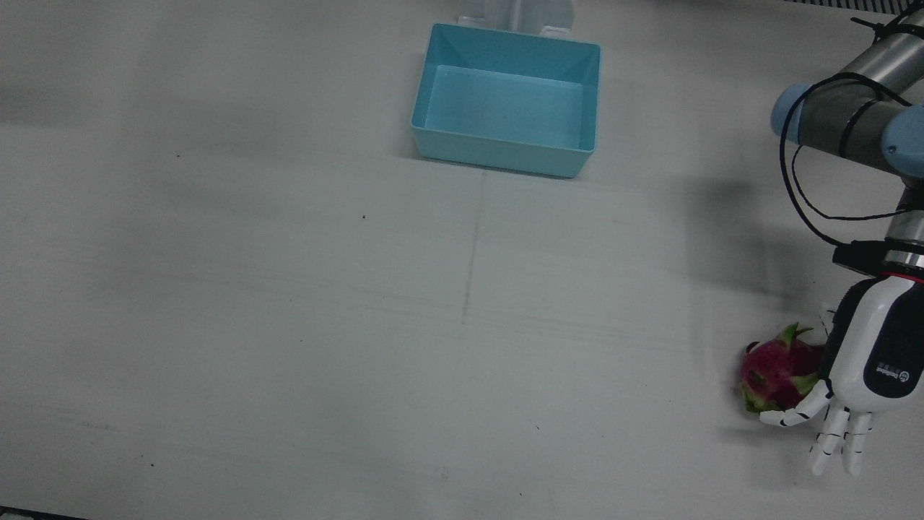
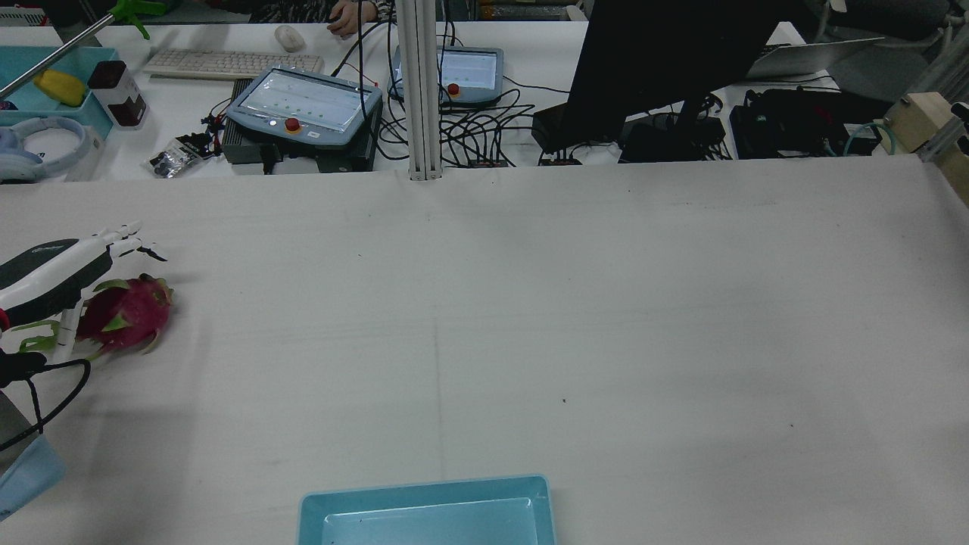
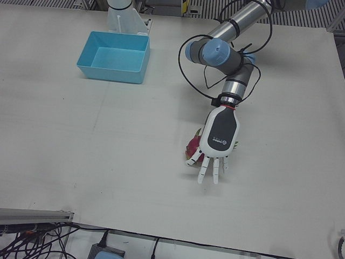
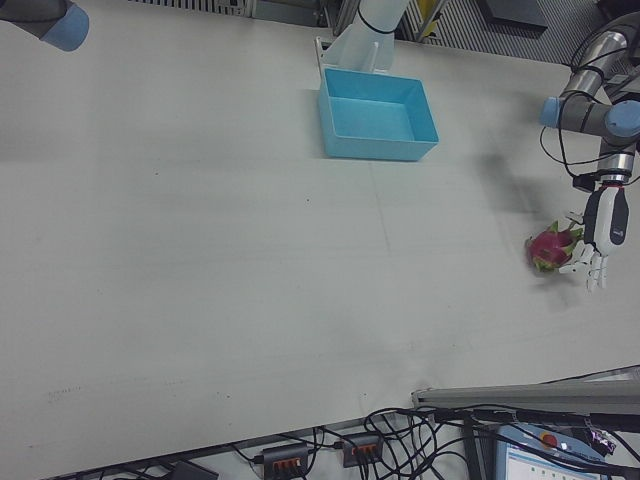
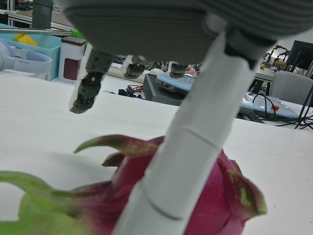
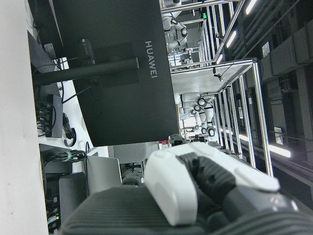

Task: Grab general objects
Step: 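Close the left hand's fingers around the dragon fruit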

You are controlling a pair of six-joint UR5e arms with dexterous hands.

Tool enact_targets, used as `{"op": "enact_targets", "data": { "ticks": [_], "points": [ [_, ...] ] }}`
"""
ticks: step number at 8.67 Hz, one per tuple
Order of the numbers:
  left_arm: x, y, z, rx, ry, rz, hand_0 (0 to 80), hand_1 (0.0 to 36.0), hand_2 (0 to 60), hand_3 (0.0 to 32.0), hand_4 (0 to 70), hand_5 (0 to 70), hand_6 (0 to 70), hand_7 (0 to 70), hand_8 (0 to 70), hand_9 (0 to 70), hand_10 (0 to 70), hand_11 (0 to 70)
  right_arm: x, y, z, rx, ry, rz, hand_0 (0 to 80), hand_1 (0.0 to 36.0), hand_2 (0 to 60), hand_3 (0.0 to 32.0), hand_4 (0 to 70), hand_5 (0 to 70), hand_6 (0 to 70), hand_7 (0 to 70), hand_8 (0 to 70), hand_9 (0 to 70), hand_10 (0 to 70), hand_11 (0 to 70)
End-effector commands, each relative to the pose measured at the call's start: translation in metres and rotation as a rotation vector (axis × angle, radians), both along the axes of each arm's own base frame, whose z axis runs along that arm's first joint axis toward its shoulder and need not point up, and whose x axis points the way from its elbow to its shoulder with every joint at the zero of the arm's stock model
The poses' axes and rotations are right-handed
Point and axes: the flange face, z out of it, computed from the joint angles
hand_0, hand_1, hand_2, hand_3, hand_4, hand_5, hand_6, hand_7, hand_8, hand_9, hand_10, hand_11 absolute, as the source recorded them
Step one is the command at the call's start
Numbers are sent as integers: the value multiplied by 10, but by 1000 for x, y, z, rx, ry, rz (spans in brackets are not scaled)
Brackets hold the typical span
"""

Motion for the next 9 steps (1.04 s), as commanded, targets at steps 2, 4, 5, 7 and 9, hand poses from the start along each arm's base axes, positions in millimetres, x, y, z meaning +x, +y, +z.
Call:
{"op": "enact_targets", "data": {
  "ticks": [2, 4, 5, 7, 9],
  "points": [
    [29, 13, 2, -12, -21, 15, 800, 307, 0, 320, 0, 323, 0, 67, 85, 0, 0, 0, 0, 0, 0, 0, 0, 0, 0, 0, 0, 0, 0, 0, 0, 0, 0, 0, 0, 0],
    [31, 14, 4, -15, -24, 17, 800, 303, 0, 320, 0, 324, 0, 63, 86, 0, 0, 0, 0, 0, 0, 0, 0, 0, 0, 0, 0, 0, 0, 0, 0, 0, 0, 0, 0, 0],
    [29, 13, 6, -18, -32, -11, 800, 303, 0, 320, 0, 329, 0, 64, 87, 0, 0, 0, 0, 0, 0, 0, 0, 0, 0, 0, 0, 0, 0, 0, 0, 0, 0, 0, 0, 0],
    [27, 12, 6, -20, -34, -29, 800, 310, 0, 320, 0, 350, 0, 78, 94, 1, 0, 0, 0, 0, 0, 0, 0, 0, 0, 0, 0, 0, 0, 0, 0, 0, 0, 0, 0, 0],
    [26, 11, 11, -24, -45, -49, 800, 308, 0, 320, 0, 349, 0, 74, 95, 0, 0, 0, 0, 0, 0, 0, 0, 0, 0, 0, 0, 0, 0, 0, 0, 0, 0, 0, 0, 0]
  ]
}}
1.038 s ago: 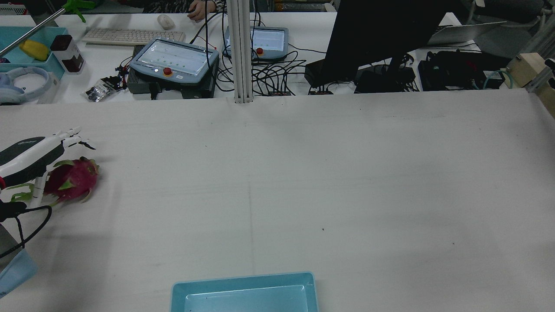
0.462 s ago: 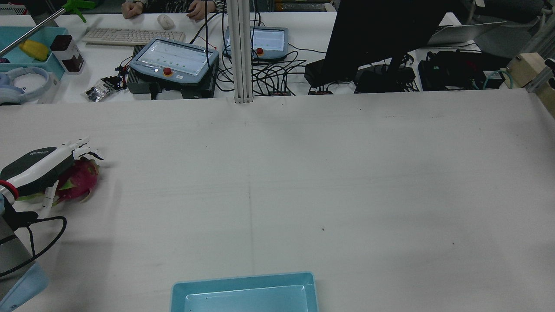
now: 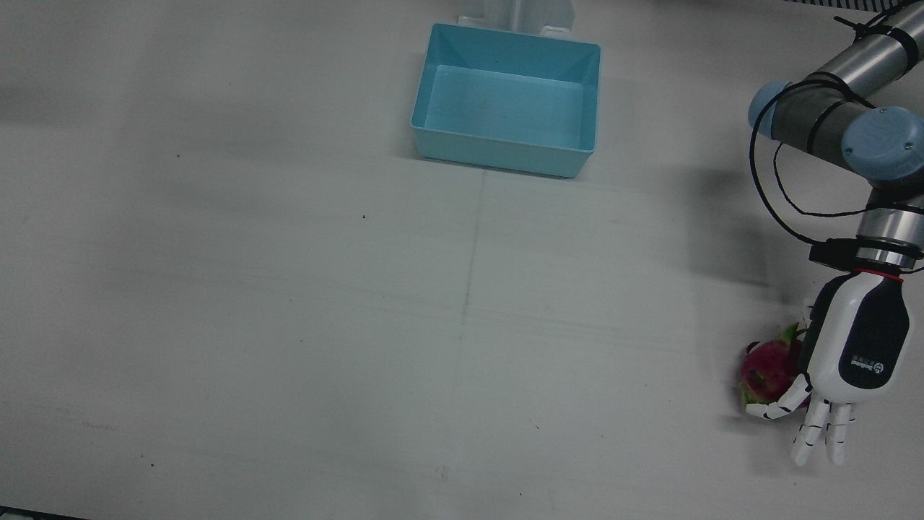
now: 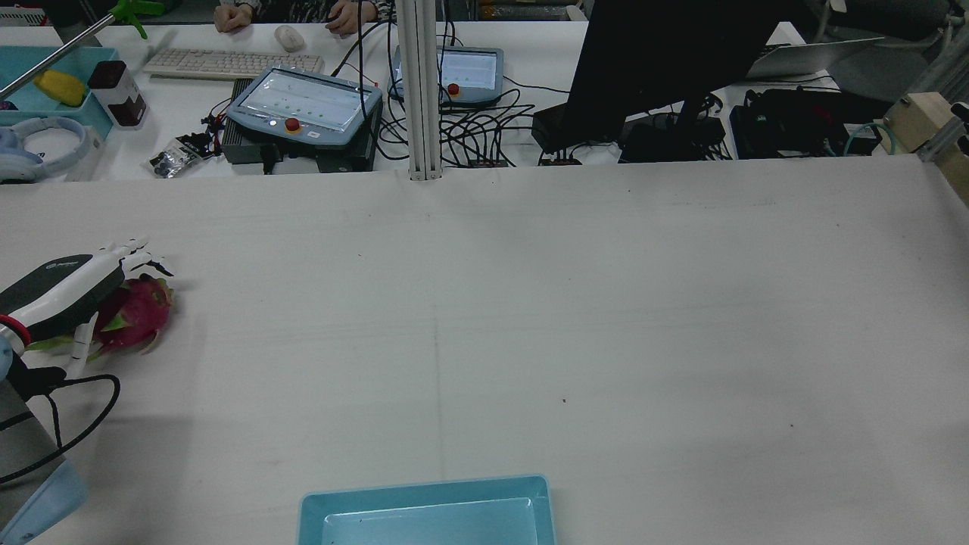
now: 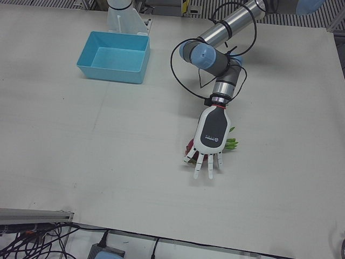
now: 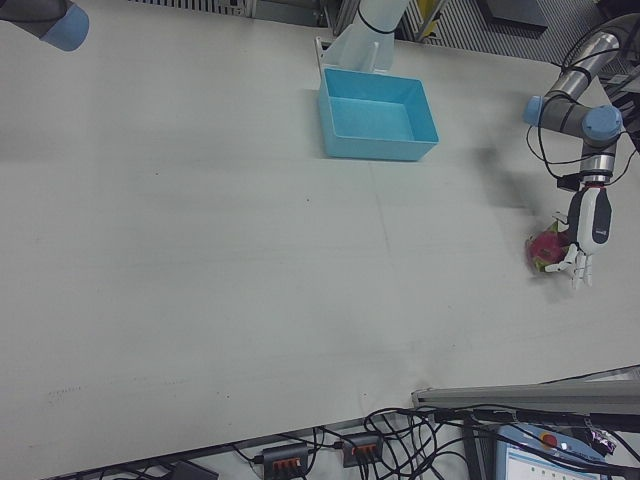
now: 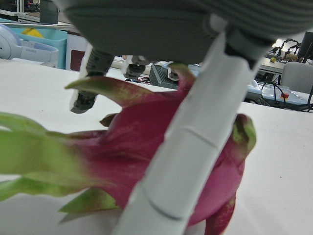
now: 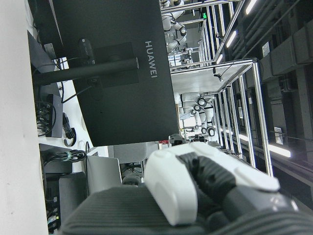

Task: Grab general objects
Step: 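Close the left hand's fingers around the dragon fruit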

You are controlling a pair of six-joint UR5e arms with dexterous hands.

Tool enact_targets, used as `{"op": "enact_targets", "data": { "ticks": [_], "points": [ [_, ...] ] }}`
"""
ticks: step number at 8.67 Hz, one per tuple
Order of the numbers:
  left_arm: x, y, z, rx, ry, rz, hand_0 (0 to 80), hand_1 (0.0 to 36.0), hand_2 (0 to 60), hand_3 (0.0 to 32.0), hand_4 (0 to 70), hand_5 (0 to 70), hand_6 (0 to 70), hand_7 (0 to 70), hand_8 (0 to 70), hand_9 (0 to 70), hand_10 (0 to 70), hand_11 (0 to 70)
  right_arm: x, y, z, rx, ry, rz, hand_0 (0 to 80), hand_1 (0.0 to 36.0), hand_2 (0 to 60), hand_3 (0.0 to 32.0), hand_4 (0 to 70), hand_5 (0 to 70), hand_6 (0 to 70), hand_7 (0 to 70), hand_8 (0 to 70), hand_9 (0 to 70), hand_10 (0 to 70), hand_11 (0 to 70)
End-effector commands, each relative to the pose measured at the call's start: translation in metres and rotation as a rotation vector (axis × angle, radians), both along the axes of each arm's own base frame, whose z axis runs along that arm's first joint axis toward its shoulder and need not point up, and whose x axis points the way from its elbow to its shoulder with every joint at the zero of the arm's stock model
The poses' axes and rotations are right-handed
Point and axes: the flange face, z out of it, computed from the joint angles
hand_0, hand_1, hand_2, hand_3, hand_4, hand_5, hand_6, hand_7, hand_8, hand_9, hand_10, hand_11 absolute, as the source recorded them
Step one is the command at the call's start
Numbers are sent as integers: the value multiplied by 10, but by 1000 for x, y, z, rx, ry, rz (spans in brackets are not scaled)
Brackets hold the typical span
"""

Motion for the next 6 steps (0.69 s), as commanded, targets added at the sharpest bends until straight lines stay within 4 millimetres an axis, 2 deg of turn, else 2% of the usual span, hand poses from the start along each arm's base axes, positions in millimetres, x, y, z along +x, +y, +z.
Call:
{"op": "enact_targets", "data": {
  "ticks": [1, 4, 6],
  "points": [
    [-1, -1, 6, -6, -12, -20, 800, 313, 0, 320, 0, 362, 0, 80, 99, 2, 0, 0, 0, 0, 0, 0, 0, 0, 0, 0, 0, 0, 0, 0, 0, 0, 0, 0, 0, 0],
    [-1, -1, 7, -6, -15, -21, 800, 313, 0, 320, 0, 377, 0, 91, 108, 4, 0, 0, 0, 0, 0, 0, 0, 0, 0, 0, 0, 0, 0, 0, 0, 0, 0, 0, 0, 0],
    [11, -13, 7, -13, -20, -20, 800, 314, 0, 320, 0, 376, 0, 89, 107, 3, 0, 0, 0, 0, 0, 0, 0, 0, 0, 0, 0, 0, 0, 0, 0, 0, 0, 0, 0, 0]
  ]
}}
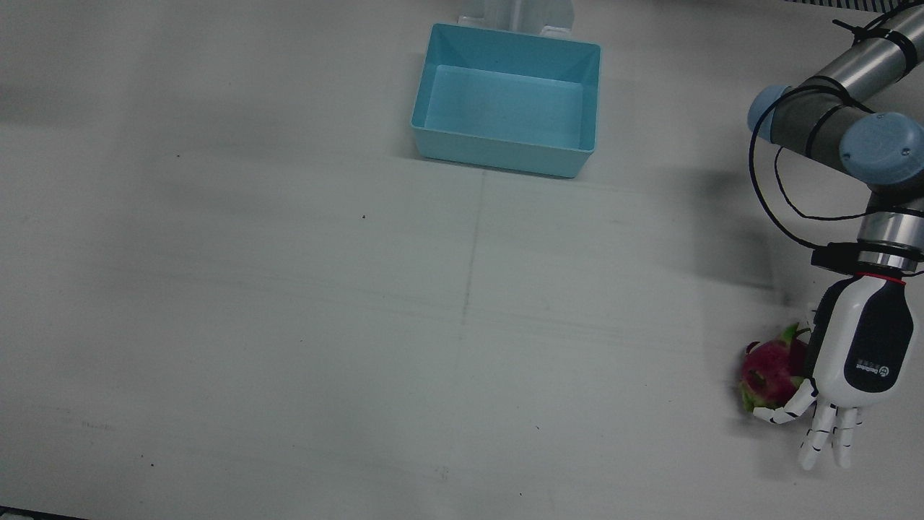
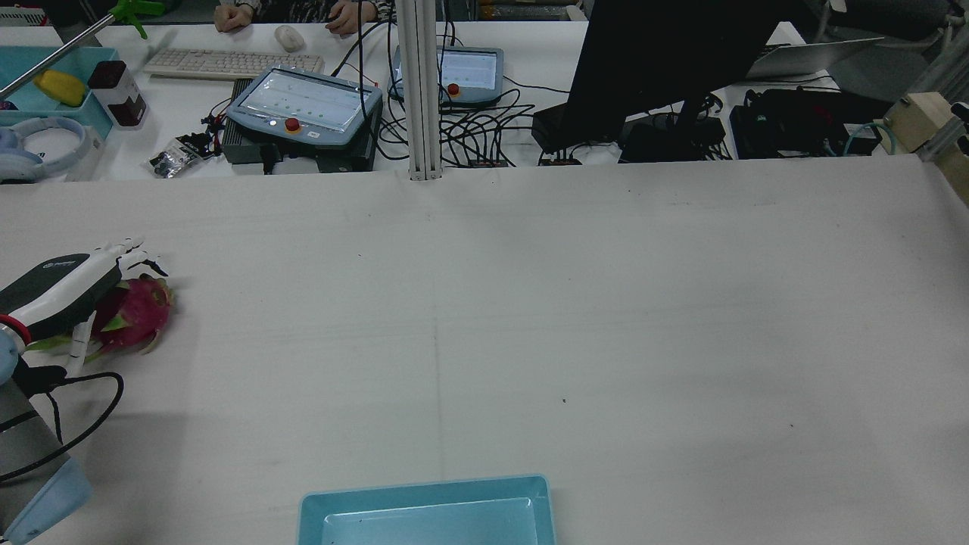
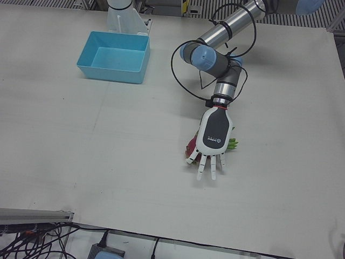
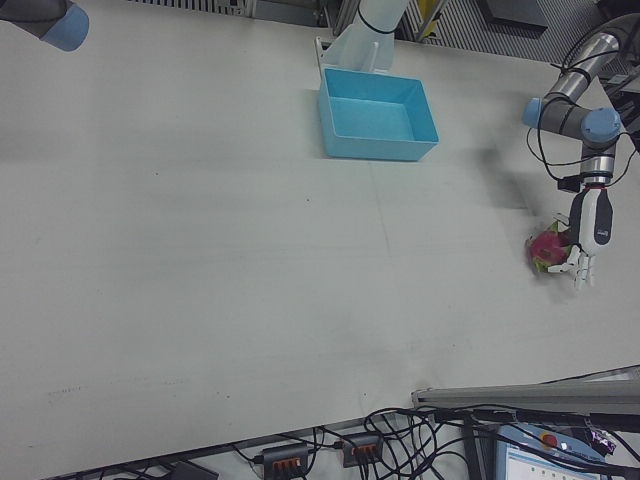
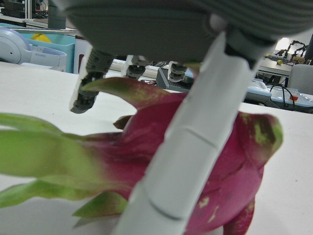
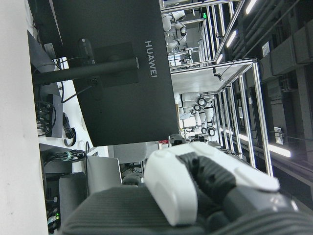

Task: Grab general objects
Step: 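Close the left hand's fingers around the dragon fruit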

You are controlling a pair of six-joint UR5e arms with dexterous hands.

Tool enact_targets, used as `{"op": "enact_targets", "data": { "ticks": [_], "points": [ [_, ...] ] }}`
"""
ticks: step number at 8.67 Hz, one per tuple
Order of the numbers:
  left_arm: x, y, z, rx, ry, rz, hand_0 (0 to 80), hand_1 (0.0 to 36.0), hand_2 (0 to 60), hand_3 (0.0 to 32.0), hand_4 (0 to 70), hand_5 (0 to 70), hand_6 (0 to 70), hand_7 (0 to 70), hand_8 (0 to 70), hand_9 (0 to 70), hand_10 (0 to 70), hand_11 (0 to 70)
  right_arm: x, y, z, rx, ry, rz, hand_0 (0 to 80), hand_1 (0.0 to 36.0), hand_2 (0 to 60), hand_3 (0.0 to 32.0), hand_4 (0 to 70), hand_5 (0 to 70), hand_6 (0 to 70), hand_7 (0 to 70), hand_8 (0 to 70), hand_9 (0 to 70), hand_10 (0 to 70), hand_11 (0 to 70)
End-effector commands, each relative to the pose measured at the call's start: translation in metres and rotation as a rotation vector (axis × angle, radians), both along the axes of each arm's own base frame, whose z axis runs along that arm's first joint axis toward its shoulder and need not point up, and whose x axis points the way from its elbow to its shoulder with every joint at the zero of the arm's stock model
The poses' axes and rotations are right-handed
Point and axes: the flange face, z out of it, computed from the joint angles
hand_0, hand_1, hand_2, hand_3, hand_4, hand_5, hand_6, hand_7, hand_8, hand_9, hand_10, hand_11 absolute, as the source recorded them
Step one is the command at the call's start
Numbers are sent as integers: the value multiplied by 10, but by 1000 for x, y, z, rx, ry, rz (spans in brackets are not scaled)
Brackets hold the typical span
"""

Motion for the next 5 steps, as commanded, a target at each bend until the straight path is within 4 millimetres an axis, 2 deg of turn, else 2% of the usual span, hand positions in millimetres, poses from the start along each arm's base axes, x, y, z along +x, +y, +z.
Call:
{"op": "enact_targets", "data": {
  "ticks": [1, 2, 5],
  "points": [
    [26, -5, -3, -7, -6, 27, 800, 316, 0, 320, 0, 379, 0, 90, 105, 4, 0, 0, 0, 0, 0, 0, 0, 0, 0, 0, 0, 0, 0, 0, 0, 0, 0, 0, 0, 0],
    [33, 0, -2, -11, -8, 40, 800, 317, 0, 320, 0, 383, 0, 92, 106, 4, 0, 0, 0, 0, 0, 0, 0, 0, 0, 0, 0, 0, 0, 0, 0, 0, 0, 0, 0, 0],
    [31, 1, -4, -11, -10, 36, 800, 317, 0, 320, 0, 377, 0, 86, 106, 3, 0, 0, 0, 0, 0, 0, 0, 0, 0, 0, 0, 0, 0, 0, 0, 0, 0, 0, 0, 0]
  ]
}}
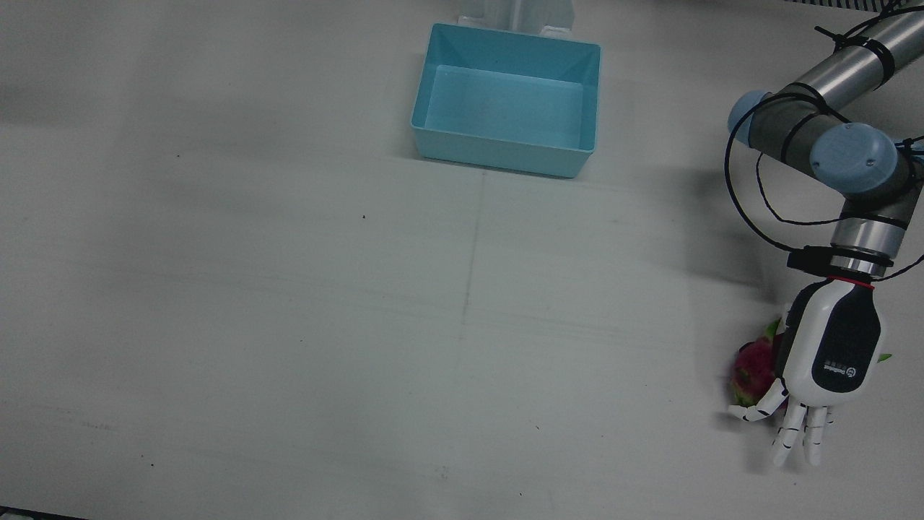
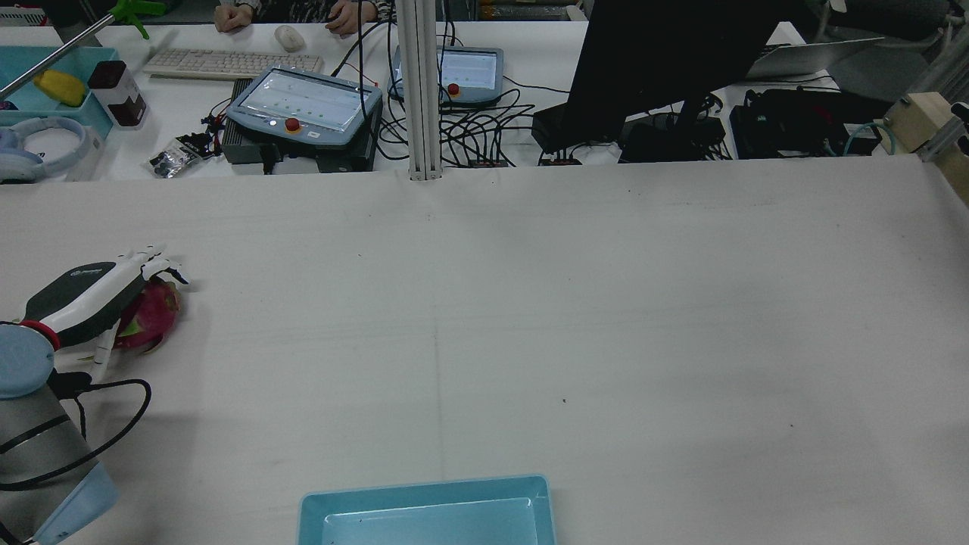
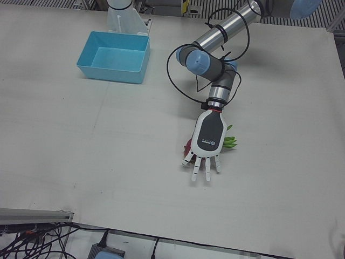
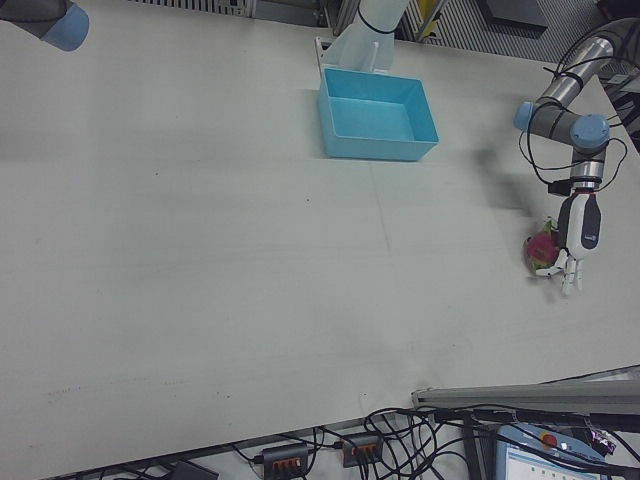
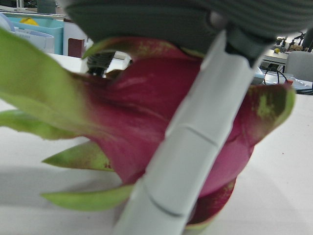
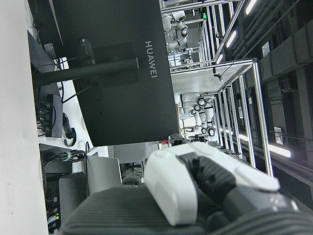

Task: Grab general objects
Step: 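Close the left hand's fingers around the dragon fruit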

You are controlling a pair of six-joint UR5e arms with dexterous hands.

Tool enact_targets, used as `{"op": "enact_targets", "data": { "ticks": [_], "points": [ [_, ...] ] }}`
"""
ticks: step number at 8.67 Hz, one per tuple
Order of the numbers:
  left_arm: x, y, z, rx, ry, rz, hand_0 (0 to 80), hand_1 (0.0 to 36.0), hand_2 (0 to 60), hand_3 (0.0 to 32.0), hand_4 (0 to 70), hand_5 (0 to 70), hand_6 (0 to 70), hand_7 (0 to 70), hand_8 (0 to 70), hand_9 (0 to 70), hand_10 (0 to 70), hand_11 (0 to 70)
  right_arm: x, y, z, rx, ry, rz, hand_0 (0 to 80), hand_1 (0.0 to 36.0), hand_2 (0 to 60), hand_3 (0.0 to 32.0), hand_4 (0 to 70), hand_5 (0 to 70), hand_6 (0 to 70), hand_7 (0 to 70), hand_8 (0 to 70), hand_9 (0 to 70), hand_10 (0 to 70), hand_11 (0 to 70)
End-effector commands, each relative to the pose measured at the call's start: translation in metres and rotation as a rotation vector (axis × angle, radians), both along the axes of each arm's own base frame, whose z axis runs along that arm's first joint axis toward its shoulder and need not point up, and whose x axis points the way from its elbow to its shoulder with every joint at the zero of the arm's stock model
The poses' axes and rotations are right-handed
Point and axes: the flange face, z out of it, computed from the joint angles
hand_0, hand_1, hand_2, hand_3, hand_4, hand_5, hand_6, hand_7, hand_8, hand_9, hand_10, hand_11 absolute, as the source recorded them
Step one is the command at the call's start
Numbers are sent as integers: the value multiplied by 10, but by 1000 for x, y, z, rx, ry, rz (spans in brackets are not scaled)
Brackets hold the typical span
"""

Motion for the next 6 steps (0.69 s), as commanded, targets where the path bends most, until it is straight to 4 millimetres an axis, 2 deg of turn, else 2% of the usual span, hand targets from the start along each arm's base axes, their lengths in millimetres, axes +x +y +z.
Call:
{"op": "enact_targets", "data": {
  "ticks": [1, 3, 4, 5, 6],
  "points": [
    [-3, 1, -4, 1, -11, -35, 800, 317, 0, 320, 0, 380, 0, 85, 106, 3, 0, 0, 0, 0, 0, 0, 0, 0, 0, 0, 0, 0, 0, 0, 0, 0, 0, 0, 0, 0],
    [-1, -1, -8, 9, -9, -44, 800, 318, 0, 320, 0, 405, 0, 95, 118, 5, 0, 1, 0, 0, 0, 0, 0, 0, 0, 0, 0, 0, 0, 0, 0, 0, 0, 0, 0, 0],
    [2, -4, -11, 8, -11, -43, 800, 334, 58, 286, 0, 700, 19, 319, 178, 161, 129, 222, 0, 0, 0, 0, 0, 0, 0, 0, 0, 0, 0, 0, 0, 0, 0, 0, 0, 0],
    [3, -4, -9, 7, -15, -42, 800, 335, 139, 54, 74, 700, 161, 555, 240, 303, 257, 405, 0, 0, 0, 0, 0, 0, 0, 0, 0, 0, 0, 0, 0, 0, 0, 0, 0, 0],
    [2, -3, -7, 4, -16, -42, 800, 334, 181, 0, 150, 700, 243, 670, 276, 374, 322, 487, 0, 0, 0, 0, 0, 0, 0, 0, 0, 0, 0, 0, 0, 0, 0, 0, 0, 0]
  ]
}}
